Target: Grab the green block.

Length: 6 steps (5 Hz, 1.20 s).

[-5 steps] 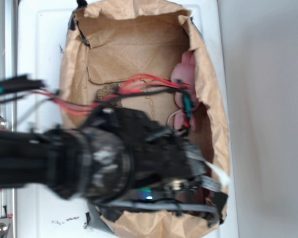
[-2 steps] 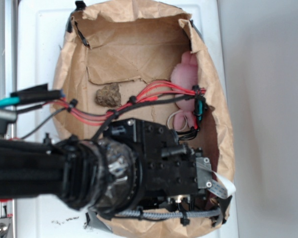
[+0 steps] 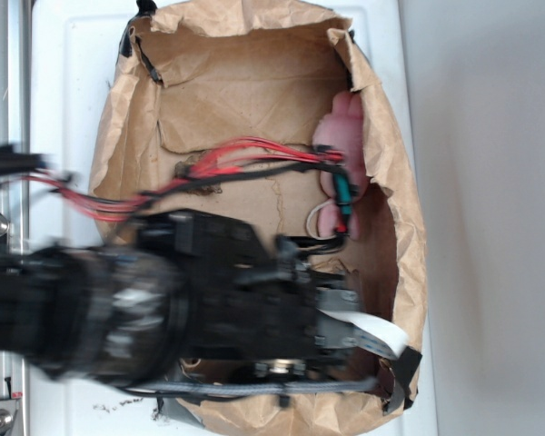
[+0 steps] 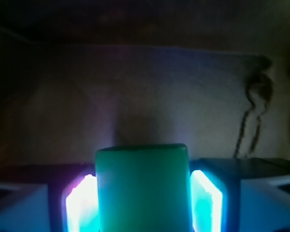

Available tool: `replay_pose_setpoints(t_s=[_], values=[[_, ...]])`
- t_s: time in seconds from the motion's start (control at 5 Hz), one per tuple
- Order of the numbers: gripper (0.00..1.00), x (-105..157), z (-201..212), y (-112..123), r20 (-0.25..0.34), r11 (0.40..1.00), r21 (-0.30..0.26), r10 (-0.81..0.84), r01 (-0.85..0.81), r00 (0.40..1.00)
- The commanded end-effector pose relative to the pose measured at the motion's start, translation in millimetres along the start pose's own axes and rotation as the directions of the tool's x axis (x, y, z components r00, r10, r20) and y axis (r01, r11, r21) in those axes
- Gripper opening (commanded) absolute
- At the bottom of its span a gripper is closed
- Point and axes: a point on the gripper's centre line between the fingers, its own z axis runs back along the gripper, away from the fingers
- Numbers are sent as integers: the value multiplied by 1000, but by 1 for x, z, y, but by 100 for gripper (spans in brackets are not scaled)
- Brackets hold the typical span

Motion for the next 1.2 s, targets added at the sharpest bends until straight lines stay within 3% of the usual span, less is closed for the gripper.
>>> replay_pose_setpoints(t_s=[0.0, 0.2, 0.4, 0.6, 0.8, 1.0], values=[[0, 7, 78, 25, 92, 983, -13, 183, -183, 979], [0, 10, 103, 35, 85, 967, -18, 253, -252, 964], [0, 21, 122, 39, 162, 946, 105, 289, -308, 943], [0, 31, 138, 46, 173, 925, 151, 322, -348, 931], [0, 42, 150, 54, 181, 924, 152, 322, -350, 929], [0, 48, 163, 64, 150, 944, 80, 305, -319, 940]])
